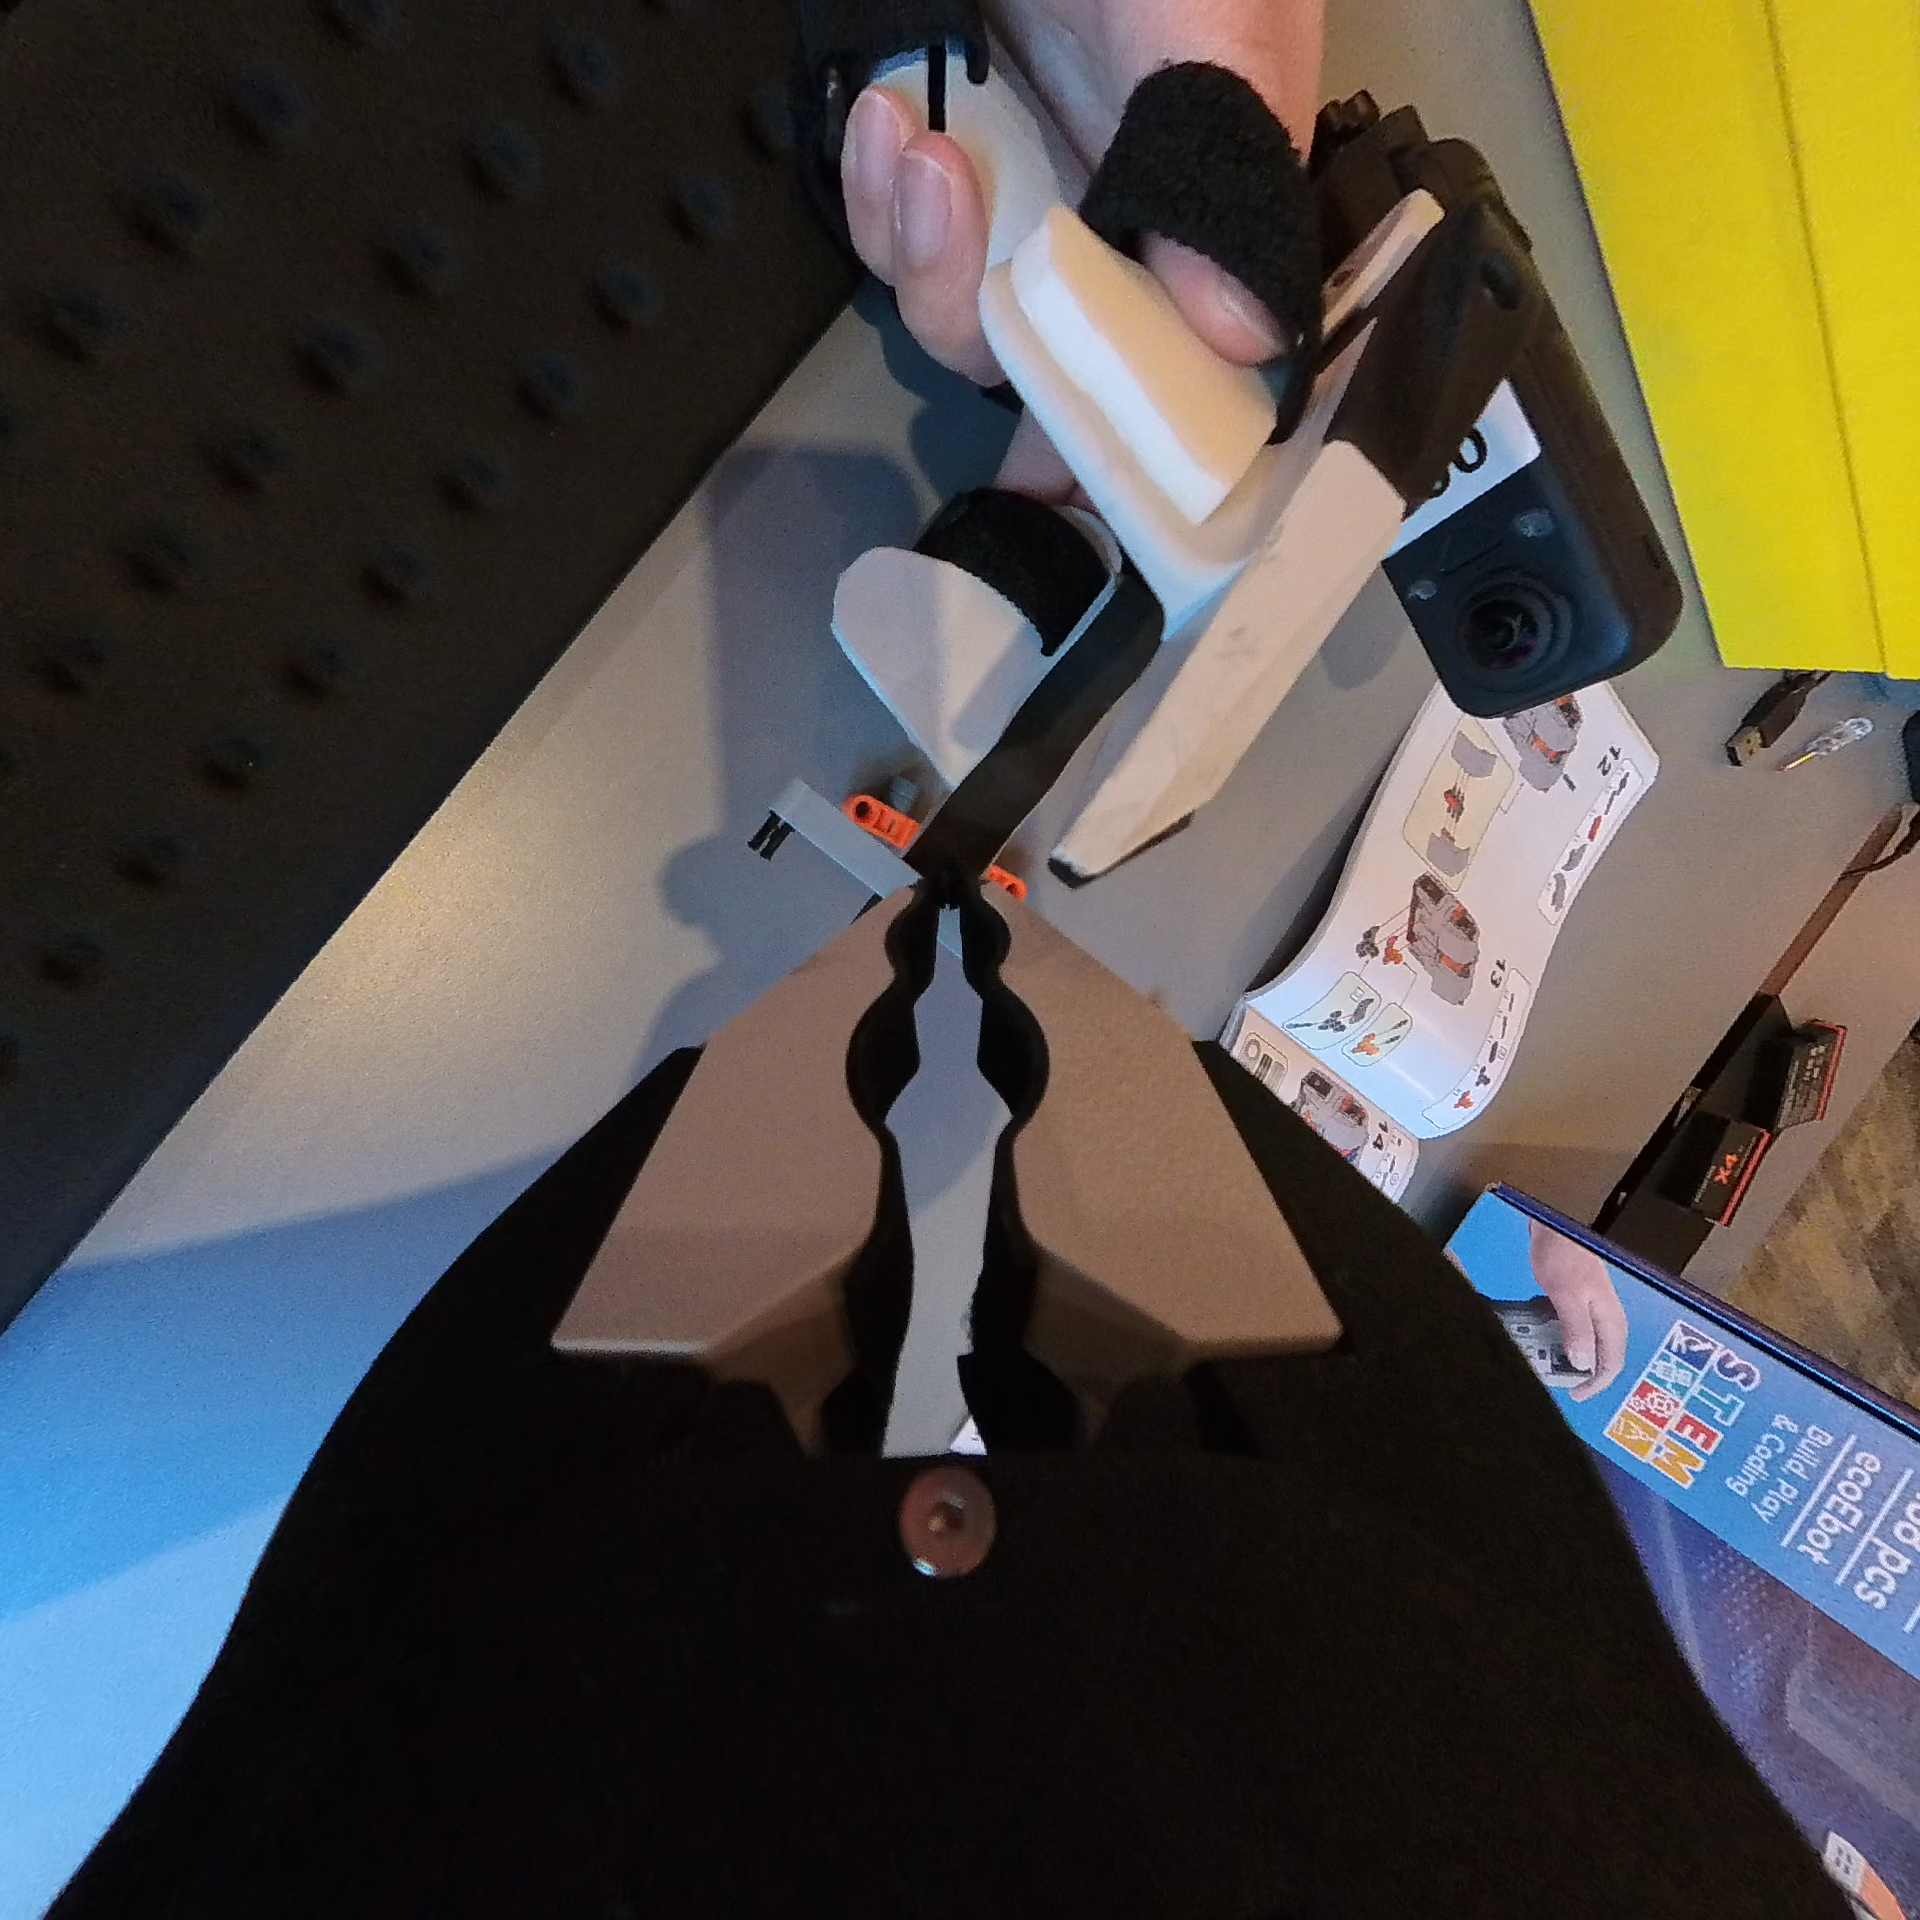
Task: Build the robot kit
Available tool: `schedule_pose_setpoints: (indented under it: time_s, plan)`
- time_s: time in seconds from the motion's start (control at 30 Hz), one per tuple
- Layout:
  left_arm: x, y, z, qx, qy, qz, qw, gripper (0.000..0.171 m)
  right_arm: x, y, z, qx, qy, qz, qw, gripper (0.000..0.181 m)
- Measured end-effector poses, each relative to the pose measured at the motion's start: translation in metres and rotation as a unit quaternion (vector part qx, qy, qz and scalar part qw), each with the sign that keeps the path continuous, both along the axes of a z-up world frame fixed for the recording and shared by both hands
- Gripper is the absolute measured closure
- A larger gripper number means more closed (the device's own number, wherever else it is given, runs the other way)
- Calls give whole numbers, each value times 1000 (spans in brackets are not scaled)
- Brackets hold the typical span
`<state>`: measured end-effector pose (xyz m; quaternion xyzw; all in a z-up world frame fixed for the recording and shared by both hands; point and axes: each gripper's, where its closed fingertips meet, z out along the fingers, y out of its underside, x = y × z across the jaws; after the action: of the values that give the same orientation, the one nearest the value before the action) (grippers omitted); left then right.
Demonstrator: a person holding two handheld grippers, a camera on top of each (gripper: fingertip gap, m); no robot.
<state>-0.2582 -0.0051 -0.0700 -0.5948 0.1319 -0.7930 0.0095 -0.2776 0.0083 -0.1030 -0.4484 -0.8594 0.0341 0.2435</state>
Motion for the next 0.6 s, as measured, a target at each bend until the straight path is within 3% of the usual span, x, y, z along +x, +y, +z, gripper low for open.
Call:
schedule_pose_setpoints:
  time_s: [0.6]
  plan:
    - [-1, -1, 2, -3, -5, -3, 1000, 91, -1, 1, 0, -8, 12, -32, 999, 179]
